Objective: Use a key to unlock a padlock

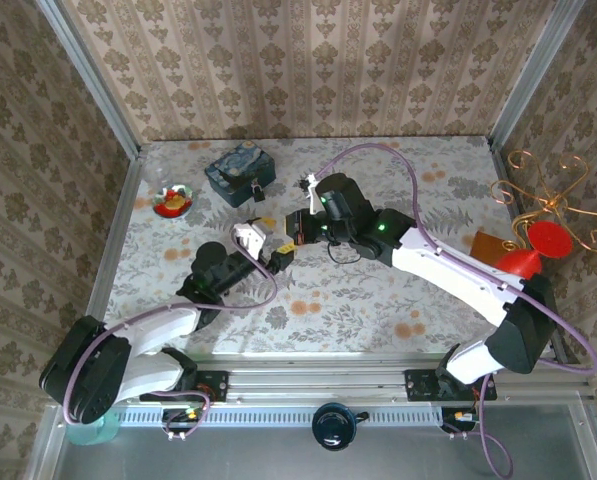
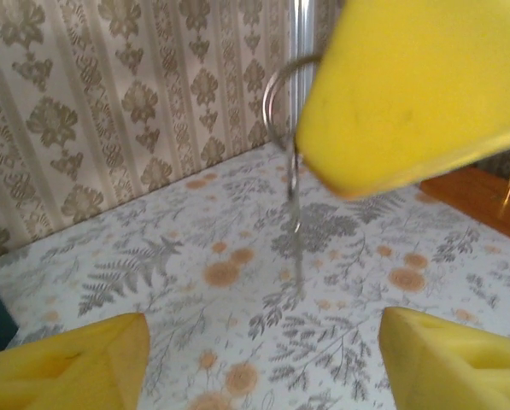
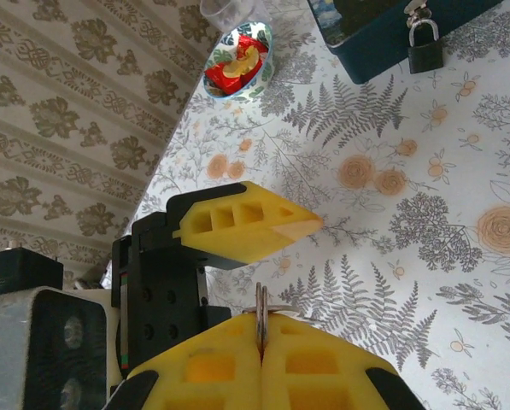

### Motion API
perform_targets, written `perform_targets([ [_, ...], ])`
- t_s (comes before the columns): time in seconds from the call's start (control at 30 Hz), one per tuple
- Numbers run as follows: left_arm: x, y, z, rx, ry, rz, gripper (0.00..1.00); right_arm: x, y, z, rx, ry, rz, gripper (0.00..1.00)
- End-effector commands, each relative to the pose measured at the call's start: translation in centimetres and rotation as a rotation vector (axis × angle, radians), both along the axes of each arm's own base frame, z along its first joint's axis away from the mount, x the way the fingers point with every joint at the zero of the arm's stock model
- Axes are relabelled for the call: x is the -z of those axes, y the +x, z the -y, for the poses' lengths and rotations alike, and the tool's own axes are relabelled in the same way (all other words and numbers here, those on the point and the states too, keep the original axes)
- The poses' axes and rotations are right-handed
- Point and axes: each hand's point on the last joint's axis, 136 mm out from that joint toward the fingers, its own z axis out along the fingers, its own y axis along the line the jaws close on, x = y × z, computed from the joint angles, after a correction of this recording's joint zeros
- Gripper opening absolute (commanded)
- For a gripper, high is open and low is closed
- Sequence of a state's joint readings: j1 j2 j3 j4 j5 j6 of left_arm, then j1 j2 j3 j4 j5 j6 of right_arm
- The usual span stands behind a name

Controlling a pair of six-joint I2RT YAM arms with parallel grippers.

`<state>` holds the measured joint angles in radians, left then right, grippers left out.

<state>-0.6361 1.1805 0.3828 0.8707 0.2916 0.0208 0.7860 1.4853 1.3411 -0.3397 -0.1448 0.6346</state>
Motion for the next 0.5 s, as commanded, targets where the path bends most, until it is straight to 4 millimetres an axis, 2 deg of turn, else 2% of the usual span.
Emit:
perform_targets([
  [0.0, -2.6, -0.1, 0.5, 0.048, -0.027, 0.108, 0.66, -1.6, -1.2, -0.2, -0.021, 0.055, -0.017, 0.00],
  [0.1, -2.7, -0.3, 0.6, 0.069, -0.037, 0.103, 0.60, -1.7, -1.4, -0.3, -0.024, 0.070, -0.021, 0.00],
  [0.2, -2.7, -0.3, 0.6, 0.069, -0.032, 0.100, 0.47, -2.1, -1.5, -0.7, -0.041, 0.086, -0.015, 0.00],
  [0.47, -2.9, 0.0, 0.3, 0.060, -0.060, 0.081, 0.35, -2.5, -1.3, -1.1, -0.046, 0.096, -0.005, 0.00],
])
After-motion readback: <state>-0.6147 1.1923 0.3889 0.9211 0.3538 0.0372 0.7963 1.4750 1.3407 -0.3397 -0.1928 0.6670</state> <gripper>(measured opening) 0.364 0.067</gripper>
